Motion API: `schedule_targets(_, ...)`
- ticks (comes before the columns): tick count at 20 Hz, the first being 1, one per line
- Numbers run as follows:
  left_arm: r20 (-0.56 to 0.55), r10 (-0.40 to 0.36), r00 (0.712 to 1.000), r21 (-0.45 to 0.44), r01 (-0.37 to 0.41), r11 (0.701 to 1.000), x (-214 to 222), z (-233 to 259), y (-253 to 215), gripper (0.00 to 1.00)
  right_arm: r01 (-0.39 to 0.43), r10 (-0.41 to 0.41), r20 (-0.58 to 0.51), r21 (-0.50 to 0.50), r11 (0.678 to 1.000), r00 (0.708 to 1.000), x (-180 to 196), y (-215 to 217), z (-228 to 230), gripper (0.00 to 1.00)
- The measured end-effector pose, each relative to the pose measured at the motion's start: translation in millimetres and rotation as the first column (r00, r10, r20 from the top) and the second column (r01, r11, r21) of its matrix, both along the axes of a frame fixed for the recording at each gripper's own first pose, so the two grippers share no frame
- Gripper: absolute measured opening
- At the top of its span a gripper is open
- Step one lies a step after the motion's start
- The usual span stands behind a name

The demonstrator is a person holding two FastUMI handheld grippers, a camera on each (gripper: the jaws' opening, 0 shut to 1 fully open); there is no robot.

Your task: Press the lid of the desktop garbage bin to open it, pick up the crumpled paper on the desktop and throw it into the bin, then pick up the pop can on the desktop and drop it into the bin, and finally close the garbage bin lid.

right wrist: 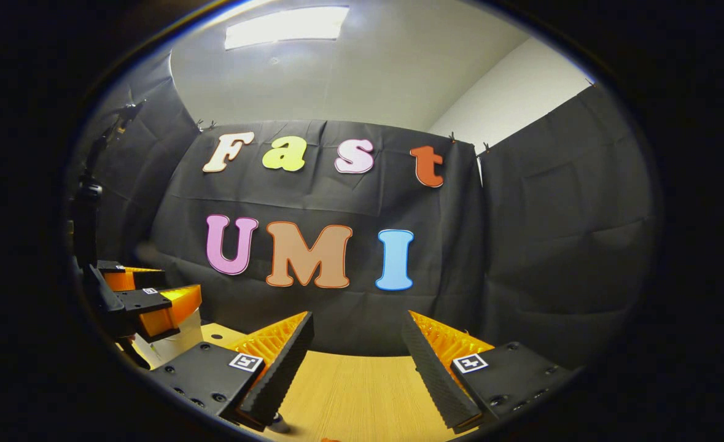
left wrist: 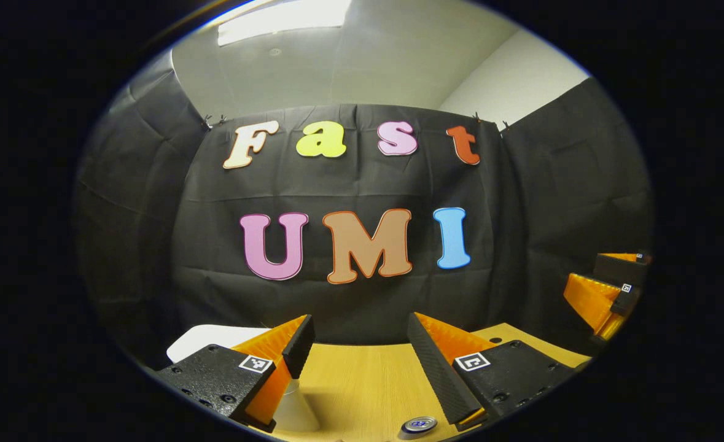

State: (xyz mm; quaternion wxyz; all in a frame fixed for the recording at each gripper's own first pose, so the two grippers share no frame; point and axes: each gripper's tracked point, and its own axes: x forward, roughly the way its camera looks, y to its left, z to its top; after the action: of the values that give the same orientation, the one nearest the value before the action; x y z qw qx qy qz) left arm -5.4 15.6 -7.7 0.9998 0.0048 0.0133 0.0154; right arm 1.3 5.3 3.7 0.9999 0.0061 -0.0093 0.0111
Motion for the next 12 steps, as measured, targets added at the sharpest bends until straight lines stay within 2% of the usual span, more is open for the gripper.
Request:
schedule_targets(5,0.000,0.023,1.000,-0.017,-0.023,1.000,-5.2,0.2,11.8,0.92,0.007,-0.007,-0.014,0.038,0.999,1.000,2.0,-3.0,-3.6,0.96)
schedule_targets(12,-0.009,0.030,1.000,-0.022,-0.030,0.999,-6.4,-3.0,16.9,0.92,0.000,0.001,-0.022,0.031,1.000,1.000,2.1,2.3,-4.8,0.96)
